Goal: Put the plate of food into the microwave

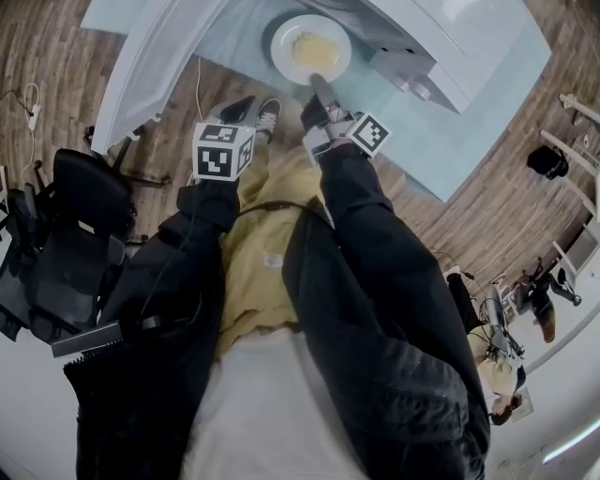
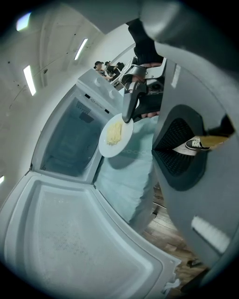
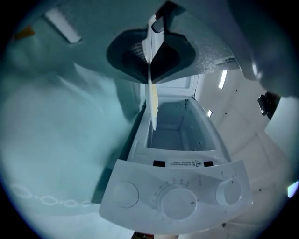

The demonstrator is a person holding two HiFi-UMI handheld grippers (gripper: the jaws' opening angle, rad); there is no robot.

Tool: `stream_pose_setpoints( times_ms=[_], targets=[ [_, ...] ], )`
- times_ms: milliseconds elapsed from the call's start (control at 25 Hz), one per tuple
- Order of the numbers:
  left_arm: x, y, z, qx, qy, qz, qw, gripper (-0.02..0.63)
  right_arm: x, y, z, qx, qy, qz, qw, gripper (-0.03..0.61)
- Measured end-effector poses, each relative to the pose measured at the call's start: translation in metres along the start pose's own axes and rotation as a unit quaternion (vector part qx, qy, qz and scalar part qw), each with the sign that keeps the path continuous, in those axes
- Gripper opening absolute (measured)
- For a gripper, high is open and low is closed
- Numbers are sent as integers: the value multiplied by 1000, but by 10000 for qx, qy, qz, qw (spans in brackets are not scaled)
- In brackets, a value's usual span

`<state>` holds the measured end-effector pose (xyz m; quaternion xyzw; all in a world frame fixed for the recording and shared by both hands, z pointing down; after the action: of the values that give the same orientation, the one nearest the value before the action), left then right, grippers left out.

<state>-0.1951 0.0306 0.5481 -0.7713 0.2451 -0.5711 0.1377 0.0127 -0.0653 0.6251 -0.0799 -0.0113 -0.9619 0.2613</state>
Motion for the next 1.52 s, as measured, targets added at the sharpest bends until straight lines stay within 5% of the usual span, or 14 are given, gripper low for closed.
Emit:
stream_pose_setpoints(
  times_ms=[360, 1120, 1520],
  targets=[
    [4, 17, -22, -264, 18, 97, 9996, 2, 57, 18, -16, 48, 300, 344, 9989, 11],
    [6, 7, -32, -467, 47, 184, 9987, 2, 116, 61, -27, 424, 136, 1167, 9922, 11],
    [-2, -2, -25, -418, 91, 158, 9990, 2, 114, 58, -32, 158, 62, 1075, 9941, 68]
  ],
)
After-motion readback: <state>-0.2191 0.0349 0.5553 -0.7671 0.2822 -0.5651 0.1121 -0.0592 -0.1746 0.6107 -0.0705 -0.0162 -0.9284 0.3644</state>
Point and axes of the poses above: the fingertips, and each gripper's own axes: x forward along the fingers, z to its right, y out of its top, the point moved 10 cm from there along -x, backward along the fingers, and after that the axes turned 4 degrees about y, right-handed, at the moved point
